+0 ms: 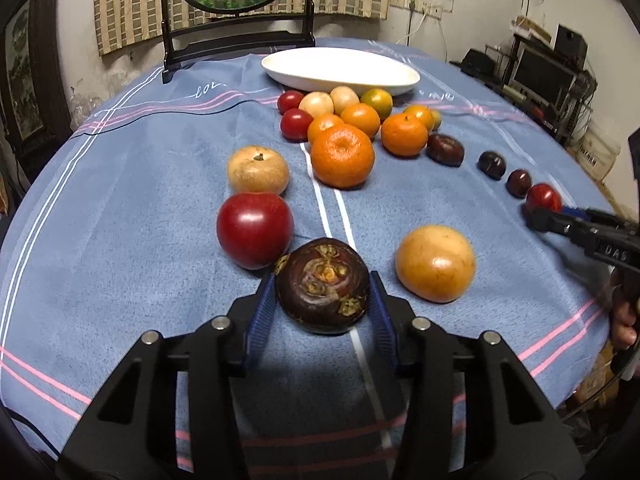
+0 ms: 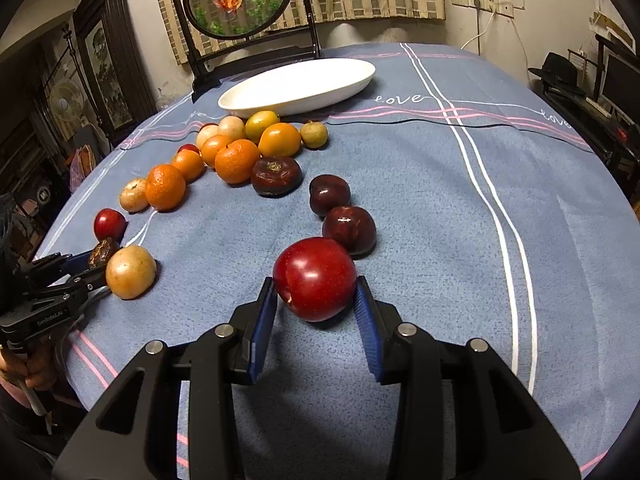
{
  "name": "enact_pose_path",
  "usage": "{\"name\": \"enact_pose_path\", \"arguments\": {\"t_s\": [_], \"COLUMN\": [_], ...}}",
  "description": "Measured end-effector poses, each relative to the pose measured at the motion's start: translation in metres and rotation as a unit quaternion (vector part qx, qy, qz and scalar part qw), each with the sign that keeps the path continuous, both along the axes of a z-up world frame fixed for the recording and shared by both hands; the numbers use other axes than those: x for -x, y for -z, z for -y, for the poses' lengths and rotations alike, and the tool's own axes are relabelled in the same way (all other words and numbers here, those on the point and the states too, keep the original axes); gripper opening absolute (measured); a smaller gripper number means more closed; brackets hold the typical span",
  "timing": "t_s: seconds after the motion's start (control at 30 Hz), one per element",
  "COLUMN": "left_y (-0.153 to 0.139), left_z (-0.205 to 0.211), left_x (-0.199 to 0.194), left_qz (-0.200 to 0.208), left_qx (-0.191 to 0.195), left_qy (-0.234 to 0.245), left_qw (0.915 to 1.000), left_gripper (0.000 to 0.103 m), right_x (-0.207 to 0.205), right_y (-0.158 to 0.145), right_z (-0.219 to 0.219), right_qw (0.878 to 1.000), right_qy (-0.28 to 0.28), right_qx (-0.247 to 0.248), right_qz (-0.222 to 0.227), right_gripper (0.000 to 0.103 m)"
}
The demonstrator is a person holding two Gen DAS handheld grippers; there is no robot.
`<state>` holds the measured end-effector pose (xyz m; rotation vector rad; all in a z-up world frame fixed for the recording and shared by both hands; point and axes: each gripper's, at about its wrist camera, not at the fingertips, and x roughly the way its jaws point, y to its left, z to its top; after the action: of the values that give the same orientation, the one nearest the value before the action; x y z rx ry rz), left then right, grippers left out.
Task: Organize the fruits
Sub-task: 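Grasp the dark mangosteen with the left tool while the right tool grasps a red apple, then place the mangosteen and red apple on the white plate with both tools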
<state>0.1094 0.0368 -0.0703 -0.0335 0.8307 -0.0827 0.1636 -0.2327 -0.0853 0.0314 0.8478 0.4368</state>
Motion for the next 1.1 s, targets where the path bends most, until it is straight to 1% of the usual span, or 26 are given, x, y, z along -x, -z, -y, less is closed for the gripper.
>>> {"name": "enact_pose_path", "arguments": {"t_s": [0.1, 0.2, 0.27, 0.37, 0.47, 0.5, 0.53, 0.57, 0.6, 0.67, 0.7, 0.73, 0.83, 0.93, 1.03, 1.1], "left_y": [-0.012, -0.03, -0.041, -0.066, -0.09, -0.098, -0.101, -0.104, -0.104, -0.098, -0.095, -0.086, -0.065, -0.047, -0.032, -0.025], "left_z": [-0.006, -0.01, -0.011, -0.011, -0.007, -0.005, -0.004, -0.003, -0.002, 0.001, 0.002, 0.003, 0.002, 0.005, 0.005, 0.004], "left_x": [0.004, 0.002, -0.01, -0.043, -0.088, -0.111, -0.126, -0.15, -0.167, -0.212, -0.226, -0.247, -0.285, -0.308, -0.321, -0.328], "left_qz": [0.021, 0.041, 0.041, 0.048, 0.056, 0.057, 0.055, 0.049, 0.044, 0.025, 0.017, 0.0, -0.036, -0.064, -0.082, -0.092], "left_qx": [0.019, 0.034, 0.041, 0.043, 0.027, 0.022, 0.021, 0.024, 0.026, 0.023, 0.021, 0.019, 0.02, 0.016, -0.001, 0.0], "left_qy": [0.007, 0.022, 0.033, 0.054, 0.071, 0.073, 0.074, 0.076, 0.076, 0.068, 0.065, 0.06, 0.051, 0.051, 0.046, 0.046], "left_qw": [0.9996, 0.9984, 0.9978, 0.9965, 0.9955, 0.9955, 0.9955, 0.9956, 0.9958, 0.9971, 0.9975, 0.998, 0.9979, 0.9965, 0.9955, 0.9947], "left_gripper": [0.046, 0.046, 0.046, 0.046, 0.047, 0.047, 0.047, 0.047, 0.047, 0.047, 0.047, 0.047, 0.047, 0.047, 0.047, 0.047], "right_x": [0.002, 0.003, -0.005, -0.031, -0.073, -0.088, -0.11, -0.128, -0.14, -0.172, -0.189, -0.199, -0.225, -0.244, -0.254, -0.258], "right_y": [-0.007, -0.025, -0.04, -0.058, -0.074, -0.077, -0.079, -0.079, -0.078, -0.073, -0.068, -0.064, -0.05, -0.038, -0.028, -0.024], "right_z": [0.002, -0.003, -0.008, -0.017, -0.033, -0.037, -0.044, -0.05, -0.055, -0.068, -0.077, -0.081, -0.096, -0.107, -0.111, -0.113], "right_qw": [1.0, 0.999, 0.998, 0.997, 0.996, 0.996, 0.997, 0.997, 0.998, 0.998, 0.998, 0.998, 0.997, 0.996, 0.994, 0.994], "right_qy": [-0.008, -0.022, -0.034, -0.046, -0.056, -0.055, -0.055, -0.056, -0.057, -0.056, -0.057, -0.058, -0.065, -0.074, -0.077, -0.081], "right_qx": [-0.017, -0.023, -0.028, -0.024, -0.007, -0.003, -0.003, -0.006, -0.005, 0.009, 0.02, 0.025, 0.04, 0.048, 0.057, 0.059], "right_qz": [0.002, 0.028, 0.043, 0.054, 0.066, 0.066, 0.057, 0.047, 0.041, 0.029, 0.021, 0.015, -0.008, -0.028, -0.042, -0.046], "right_gripper": [0.04, 0.04, 0.04, 0.04, 0.04, 0.04, 0.04, 0.04, 0.04, 0.04, 0.04, 0.04, 0.04, 0.04, 0.04, 0.04]}}
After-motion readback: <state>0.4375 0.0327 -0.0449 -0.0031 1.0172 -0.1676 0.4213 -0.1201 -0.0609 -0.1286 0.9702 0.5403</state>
